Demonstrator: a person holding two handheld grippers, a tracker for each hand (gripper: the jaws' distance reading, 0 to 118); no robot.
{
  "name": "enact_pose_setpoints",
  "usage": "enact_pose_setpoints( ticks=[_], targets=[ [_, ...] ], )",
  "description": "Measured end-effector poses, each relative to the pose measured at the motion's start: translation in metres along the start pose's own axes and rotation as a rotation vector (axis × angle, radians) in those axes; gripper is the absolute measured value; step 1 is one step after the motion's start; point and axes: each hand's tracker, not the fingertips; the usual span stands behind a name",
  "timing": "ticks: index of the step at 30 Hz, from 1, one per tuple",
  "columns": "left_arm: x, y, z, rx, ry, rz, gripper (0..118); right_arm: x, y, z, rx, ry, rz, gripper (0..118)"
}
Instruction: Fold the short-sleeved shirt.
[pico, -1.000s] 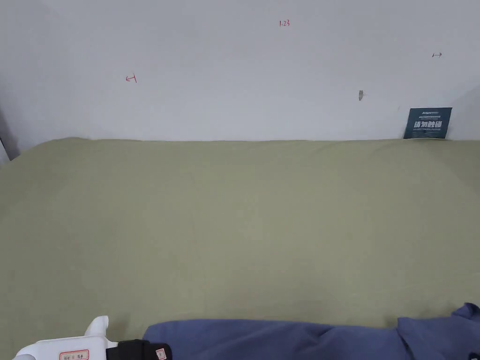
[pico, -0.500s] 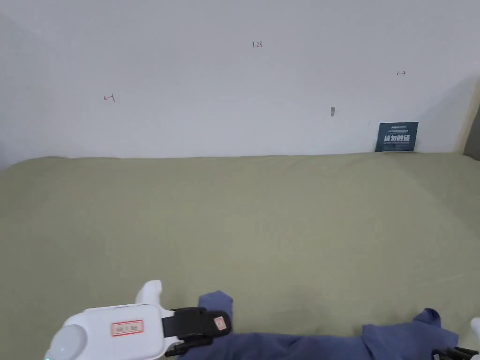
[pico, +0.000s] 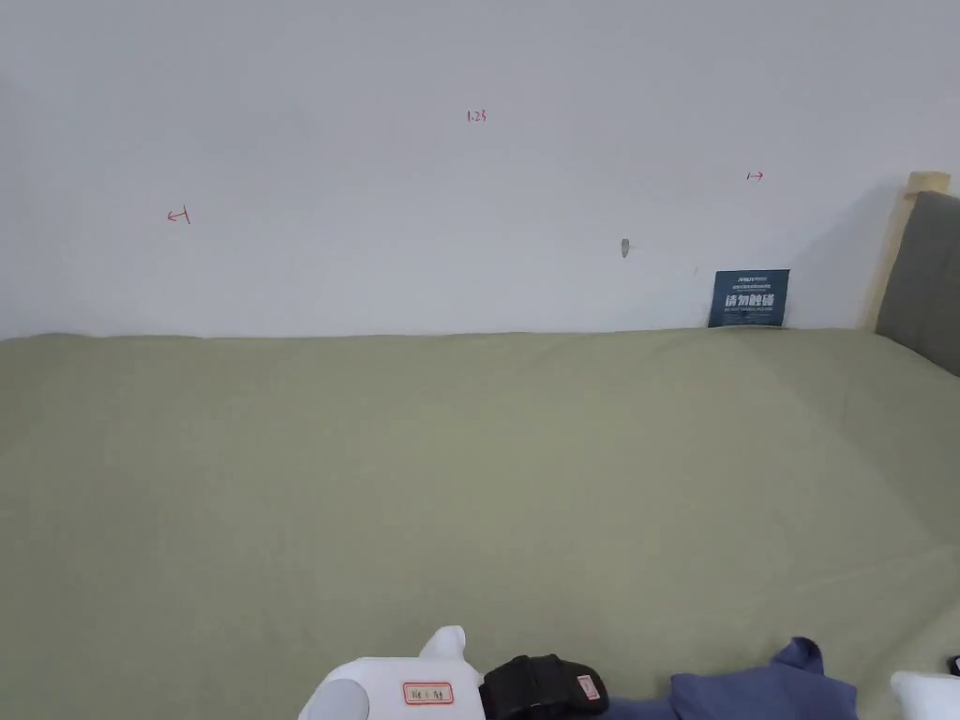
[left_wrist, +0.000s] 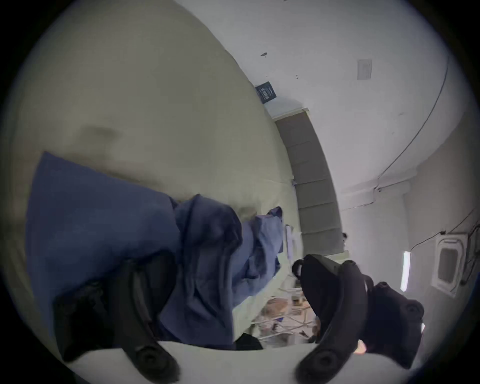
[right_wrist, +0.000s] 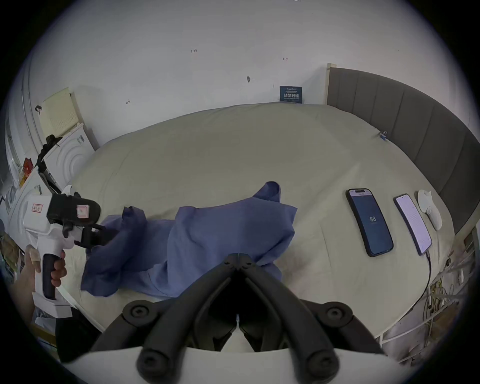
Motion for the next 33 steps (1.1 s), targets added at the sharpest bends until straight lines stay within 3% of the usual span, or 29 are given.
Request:
enact_pose_setpoints(
  ticks=[4, 8, 9, 10, 11, 12, 15, 22, 23, 26, 30, 33],
  targets=[
    [0.009, -0.001, 0.029, 0.026, -0.092, -0.073, 103, 0.0, 0.0, 0.0, -0.004, -0.001, -0.004, 0],
    [0.012, 0.003, 0.069, 0.123, -0.009, -0.194, 96, 0.001, 0.0, 0.002, 0.004, 0.014, -0.024, 0],
    [0.01, 0.006, 0.076, 0.138, 0.019, -0.199, 84, 0.0, 0.0, 0.004, 0.005, 0.017, -0.023, 0],
    [0.007, 0.005, 0.081, 0.142, 0.035, -0.193, 60, -0.001, 0.0, 0.004, 0.007, 0.018, -0.021, 0],
    [0.004, 0.004, 0.08, 0.134, 0.038, -0.193, 12, -0.002, 0.0, 0.005, 0.011, 0.016, -0.018, 0],
    [-0.002, 0.003, 0.082, 0.127, 0.088, -0.189, 4, -0.003, 0.001, 0.006, 0.014, 0.019, -0.017, 0],
    [-0.014, -0.005, 0.063, 0.032, 0.012, -0.16, 2, -0.005, 0.001, 0.008, 0.024, 0.029, -0.017, 0],
    [-0.036, -0.048, -0.034, -0.217, 0.121, -0.15, 1, -0.005, 0.001, 0.009, 0.04, 0.026, -0.013, 0],
    [-0.033, -0.052, -0.034, -0.172, 0.042, -0.143, 1, -0.005, 0.0, 0.009, 0.039, 0.024, -0.011, 0],
    [-0.033, -0.05, -0.029, -0.127, 0.056, -0.096, 0, -0.004, -0.001, 0.008, 0.034, 0.015, -0.011, 0],
    [-0.013, -0.04, -0.001, -0.118, 0.092, -0.199, 0, -0.004, -0.001, 0.005, 0.023, 0.019, -0.006, 0],
    [-0.007, -0.022, 0.047, -0.059, -0.013, -0.229, 0, -0.005, -0.002, 0.005, 0.019, 0.021, -0.004, 0]
  ],
)
